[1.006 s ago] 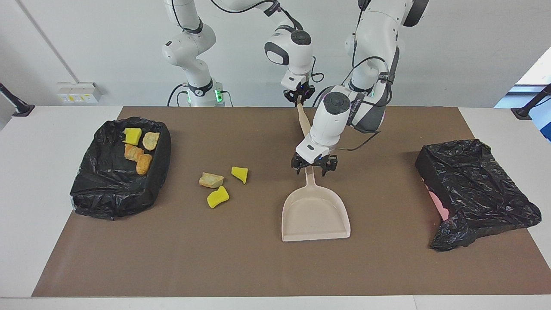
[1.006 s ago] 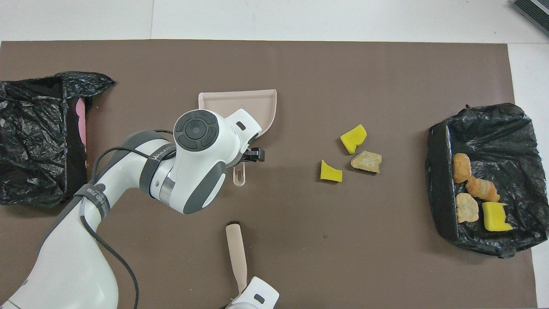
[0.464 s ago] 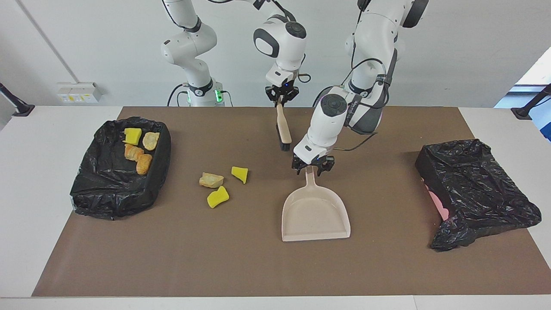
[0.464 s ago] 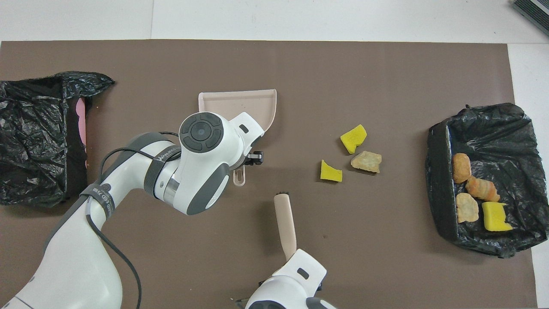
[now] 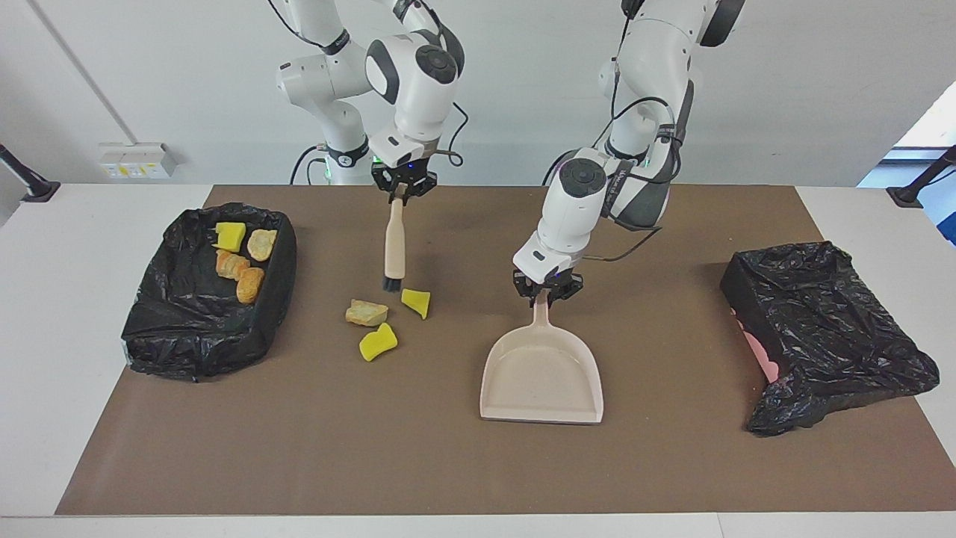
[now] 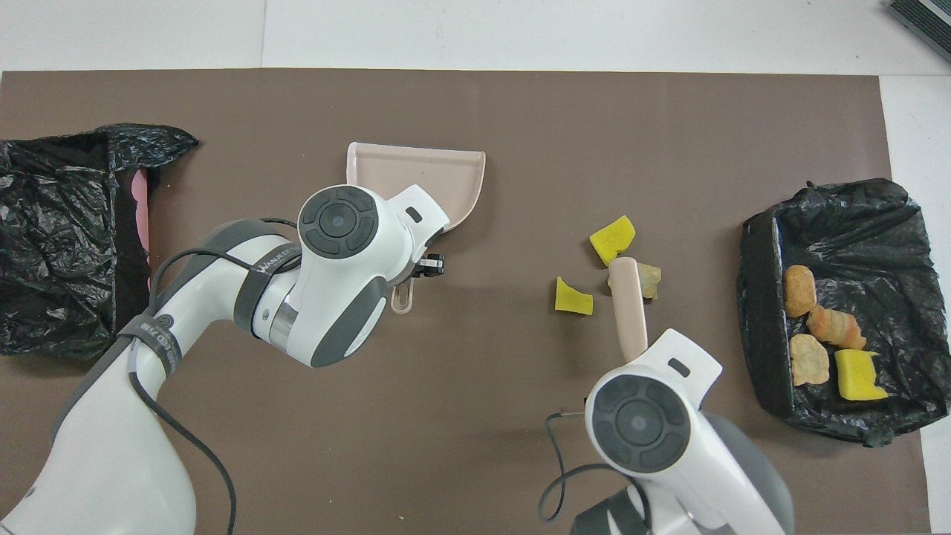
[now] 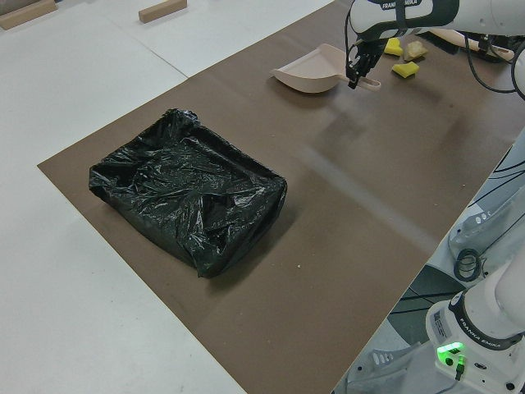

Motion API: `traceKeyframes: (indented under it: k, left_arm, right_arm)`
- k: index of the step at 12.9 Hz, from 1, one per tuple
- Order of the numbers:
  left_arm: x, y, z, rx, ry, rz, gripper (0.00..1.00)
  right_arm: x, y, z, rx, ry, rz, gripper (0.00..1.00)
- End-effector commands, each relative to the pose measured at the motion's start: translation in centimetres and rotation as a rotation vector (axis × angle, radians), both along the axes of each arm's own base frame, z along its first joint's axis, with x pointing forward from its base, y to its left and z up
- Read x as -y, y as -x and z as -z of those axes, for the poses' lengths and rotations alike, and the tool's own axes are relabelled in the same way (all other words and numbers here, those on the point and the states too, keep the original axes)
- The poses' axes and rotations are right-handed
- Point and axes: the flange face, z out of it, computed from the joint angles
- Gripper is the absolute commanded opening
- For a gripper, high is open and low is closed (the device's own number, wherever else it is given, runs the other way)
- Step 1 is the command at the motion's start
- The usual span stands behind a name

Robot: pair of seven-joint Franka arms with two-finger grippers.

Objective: Sweep and dump trash in bin
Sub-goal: 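Hold the dustpan with the left gripper while the right gripper grasps the brush, then sweep the bread and sponges into the dustpan with the right gripper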

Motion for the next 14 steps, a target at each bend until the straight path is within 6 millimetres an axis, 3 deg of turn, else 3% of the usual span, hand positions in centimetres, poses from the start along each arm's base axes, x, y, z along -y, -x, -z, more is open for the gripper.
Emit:
traceKeyframes:
  k: [1,4,7,9,11,13,14]
  left_arm:
    - [-2.0,1.7,-3.9,-0.04,-0.083,0.222,0.0]
    - [-3.6,2.9,-4.2,-0.131,-0.124,0.503,0.0]
    - [-4.9,3.4,-4.0,-0.21,-0.123,0.797,0.0]
    - [-5.5,3.2,-4.0,-0.215,-0.11,0.923,0.0]
    - [-5.5,3.5,-3.8,-0.214,-0.111,0.975,0.0]
    - [-4.4,6.0,-3.3,-0.182,-0.166,1.036,0.0]
    - [-3.6,8.0,-2.4,-0.159,-0.217,1.09,0.0]
  right_arm:
    - [6.1,-4.5,2.0,0.005,-0.031,-0.03,0.0]
    - [12.0,-7.2,4.6,-0.027,-0.01,-0.061,0.0]
    - [11.5,-8.6,7.0,-0.096,-0.041,-0.143,0.0]
    - [9.4,-8.7,9.0,-0.129,-0.077,-0.159,0.0]
    - [6.5,-9.2,9.0,-0.149,-0.148,-0.149,0.0]
    - [1.4,-8.4,10.1,-0.18,-0.247,-0.15,0.0]
    - [0.0,-8.2,10.3,-0.175,-0.266,-0.133,0.0]
